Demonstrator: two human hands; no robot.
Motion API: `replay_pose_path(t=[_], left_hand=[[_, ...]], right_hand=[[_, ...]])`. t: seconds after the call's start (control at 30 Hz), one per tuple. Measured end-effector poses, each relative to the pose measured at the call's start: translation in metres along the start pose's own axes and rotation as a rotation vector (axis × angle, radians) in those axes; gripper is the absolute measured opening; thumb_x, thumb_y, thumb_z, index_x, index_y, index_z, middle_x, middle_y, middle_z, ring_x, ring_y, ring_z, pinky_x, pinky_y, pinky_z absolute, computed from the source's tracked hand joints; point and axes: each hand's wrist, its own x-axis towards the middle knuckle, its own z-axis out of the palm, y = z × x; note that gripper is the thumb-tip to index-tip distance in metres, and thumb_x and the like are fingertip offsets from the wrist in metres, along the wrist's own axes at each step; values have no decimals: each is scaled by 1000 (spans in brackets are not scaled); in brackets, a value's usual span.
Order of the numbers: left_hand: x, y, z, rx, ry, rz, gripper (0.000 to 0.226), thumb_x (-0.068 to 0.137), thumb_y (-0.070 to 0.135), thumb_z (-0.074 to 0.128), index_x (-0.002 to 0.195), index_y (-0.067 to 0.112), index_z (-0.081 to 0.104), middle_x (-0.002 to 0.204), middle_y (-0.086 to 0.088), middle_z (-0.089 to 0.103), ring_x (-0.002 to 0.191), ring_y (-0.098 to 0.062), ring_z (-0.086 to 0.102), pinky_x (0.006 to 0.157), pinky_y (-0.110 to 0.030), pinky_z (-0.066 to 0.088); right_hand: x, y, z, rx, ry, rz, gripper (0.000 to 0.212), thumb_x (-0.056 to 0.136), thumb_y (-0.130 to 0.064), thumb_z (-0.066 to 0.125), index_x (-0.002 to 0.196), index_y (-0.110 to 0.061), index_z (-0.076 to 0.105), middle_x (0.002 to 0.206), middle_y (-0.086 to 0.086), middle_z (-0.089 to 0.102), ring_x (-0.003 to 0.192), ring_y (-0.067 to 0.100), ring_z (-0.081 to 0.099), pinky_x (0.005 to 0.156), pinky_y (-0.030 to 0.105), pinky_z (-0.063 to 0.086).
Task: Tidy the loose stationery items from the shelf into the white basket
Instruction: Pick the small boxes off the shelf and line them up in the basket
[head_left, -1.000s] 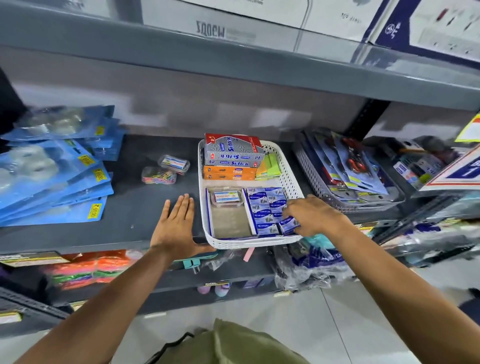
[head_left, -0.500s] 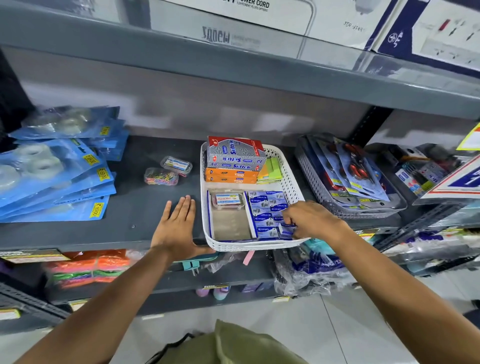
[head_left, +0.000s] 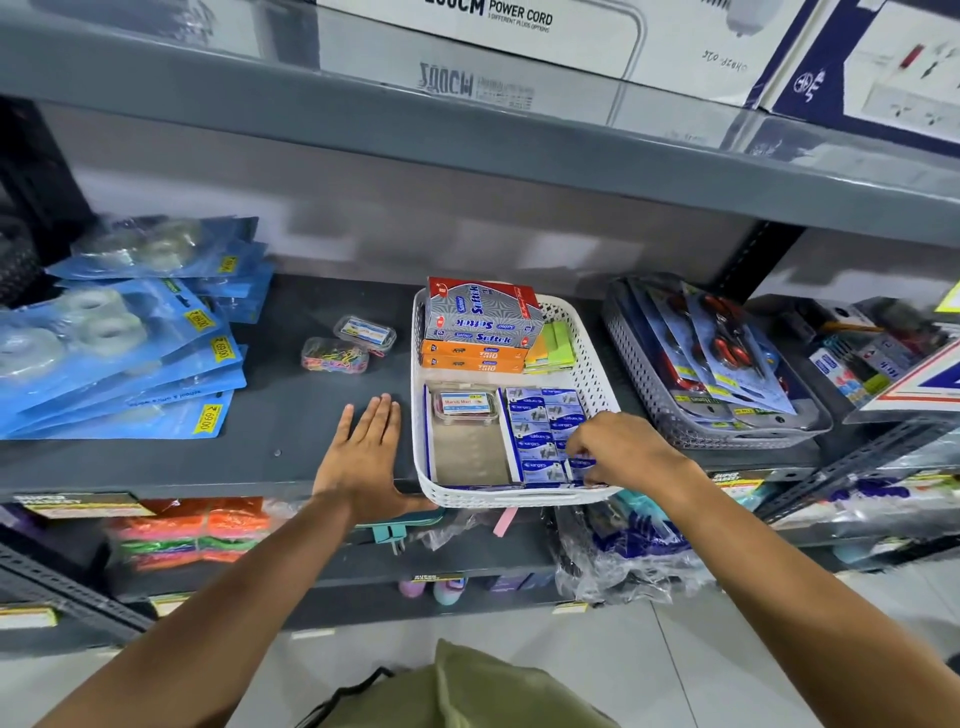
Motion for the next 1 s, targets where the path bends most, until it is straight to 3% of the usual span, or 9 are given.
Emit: replay_pose_path(t=[0.13,0.3,0.47,0.6,0.83,0.9,1.0], left_hand=[[0,-1,1,-2,-8,-1,138,50,99,10,151,8,-12,159,-6,-16,145,-20,-20,114,-42,-20],[0,-1,2,0,-11,3,135,54,98,15,151,9,-13,159,-6,-17,145,-19,-20,115,-42,-20],[1,-4,3,-12,-8,21,138,49,100,10,151,9,-12,159,-6,-18,145,-18,-21,115,-42,-20],[-2,-17,-2,-55,-2,18,138,49,100,11,152,11,-9,160,-2,-14,146,-14,-17,114,-40,-21],[-17,-69,-9,-76,80,-96,134,52,98,-5,151,8,-9,159,-6,-15,147,-17,-9,117,-43,-14],[-15,-77,-8,-99,64,-161,134,52,97,-7,151,7,-5,160,-8,-10,148,-18,-6,119,-45,-10],[-13,-78,-7,-94,36,-188,135,51,96,-10,152,6,-3,161,-7,-4,148,-18,-7,119,-47,-8]], right_hand=[[0,-2,-1,23,-15,-24,43,80,-16,74,121,-17,64,123,4,66,114,22,61,98,36,48],[7,-7,-1,45,-20,-43,24,85,-17,67,109,-21,71,114,-1,71,109,20,62,93,33,49],[13,-6,-7,124,-24,-6,19,77,-16,75,94,-23,76,97,-7,75,95,12,67,87,28,51],[19,1,-15,194,-53,48,22,75,-20,78,96,-25,72,91,-7,72,90,13,66,80,27,52],[55,-42,-56,348,216,-103,4,84,-29,68,85,-27,71,81,-14,64,68,5,56,73,26,50],[77,-67,-69,388,269,-181,11,85,-33,66,93,-27,71,82,-14,60,67,4,56,75,25,49],[120,-109,-79,397,371,-296,33,83,-35,65,113,-23,63,102,0,65,87,23,64,80,38,55]])
